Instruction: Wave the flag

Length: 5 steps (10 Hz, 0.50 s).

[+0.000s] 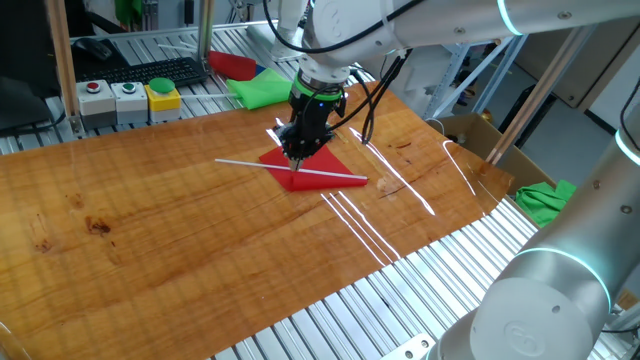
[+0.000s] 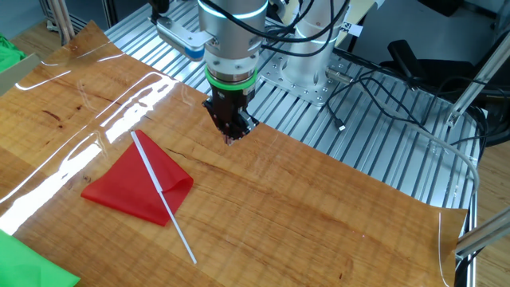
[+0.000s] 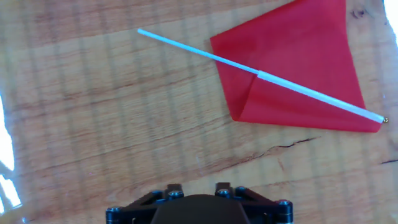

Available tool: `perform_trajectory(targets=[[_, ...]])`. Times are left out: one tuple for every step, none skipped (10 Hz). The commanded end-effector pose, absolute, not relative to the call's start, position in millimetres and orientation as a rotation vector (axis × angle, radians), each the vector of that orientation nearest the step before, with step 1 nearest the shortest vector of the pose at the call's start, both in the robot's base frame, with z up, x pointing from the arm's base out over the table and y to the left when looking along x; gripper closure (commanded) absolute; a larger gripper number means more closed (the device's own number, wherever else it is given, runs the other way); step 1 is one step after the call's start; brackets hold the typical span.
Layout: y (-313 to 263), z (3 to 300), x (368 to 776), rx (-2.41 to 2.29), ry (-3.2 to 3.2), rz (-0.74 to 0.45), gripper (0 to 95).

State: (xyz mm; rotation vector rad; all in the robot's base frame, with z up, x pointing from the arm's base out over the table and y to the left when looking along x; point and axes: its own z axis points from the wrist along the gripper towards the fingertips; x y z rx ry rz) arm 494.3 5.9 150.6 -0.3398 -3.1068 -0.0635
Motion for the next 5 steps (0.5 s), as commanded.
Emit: perform_trajectory(targets=[[10.1,134.5,497.6,-0.717,-3.024,-0.064,95.0],[11.3,129.5,498.4,-0.802,-3.001,-0.067,95.0],[13.3,118.2,500.8,-0.945,-2.960,-0.072,95.0],[14.1,112.8,501.9,-0.998,-2.944,-0.072,95.0],[15.6,106.2,503.8,-1.056,-2.926,-0.072,95.0]])
